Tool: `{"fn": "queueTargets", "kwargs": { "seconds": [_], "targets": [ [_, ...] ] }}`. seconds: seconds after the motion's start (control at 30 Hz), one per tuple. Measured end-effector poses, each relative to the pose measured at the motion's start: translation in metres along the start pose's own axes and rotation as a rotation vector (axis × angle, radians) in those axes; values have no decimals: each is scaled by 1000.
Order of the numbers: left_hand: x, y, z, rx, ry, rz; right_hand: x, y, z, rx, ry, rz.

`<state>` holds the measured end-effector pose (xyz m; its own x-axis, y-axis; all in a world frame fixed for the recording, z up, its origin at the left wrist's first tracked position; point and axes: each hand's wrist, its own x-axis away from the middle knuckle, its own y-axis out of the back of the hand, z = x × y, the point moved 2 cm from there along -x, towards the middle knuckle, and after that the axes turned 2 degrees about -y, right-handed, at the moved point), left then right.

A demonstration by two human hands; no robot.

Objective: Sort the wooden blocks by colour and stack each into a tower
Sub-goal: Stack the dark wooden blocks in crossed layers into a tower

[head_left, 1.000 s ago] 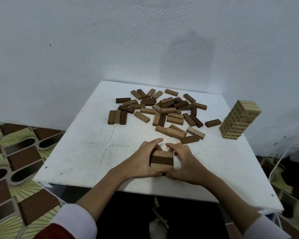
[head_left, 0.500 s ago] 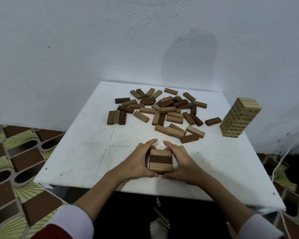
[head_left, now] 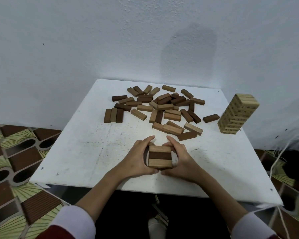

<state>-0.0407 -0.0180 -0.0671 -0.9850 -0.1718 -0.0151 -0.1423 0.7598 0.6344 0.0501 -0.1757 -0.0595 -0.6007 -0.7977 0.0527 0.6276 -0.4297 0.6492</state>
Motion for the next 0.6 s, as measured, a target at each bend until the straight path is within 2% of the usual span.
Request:
{"fn": "queueTargets", "kwargs": {
  "seconds": [0.2,0.43,0.6],
  "targets": [
    [16,-9,-1,-316,38,-51,17,-9,4,166,-75,-119],
    [18,-19,2,-657,33,17,23,-20,0,652,-122,-89],
    [19,-22,1,-700,17,38,25,-25,-2,752,-101,-51]
  ]
}}
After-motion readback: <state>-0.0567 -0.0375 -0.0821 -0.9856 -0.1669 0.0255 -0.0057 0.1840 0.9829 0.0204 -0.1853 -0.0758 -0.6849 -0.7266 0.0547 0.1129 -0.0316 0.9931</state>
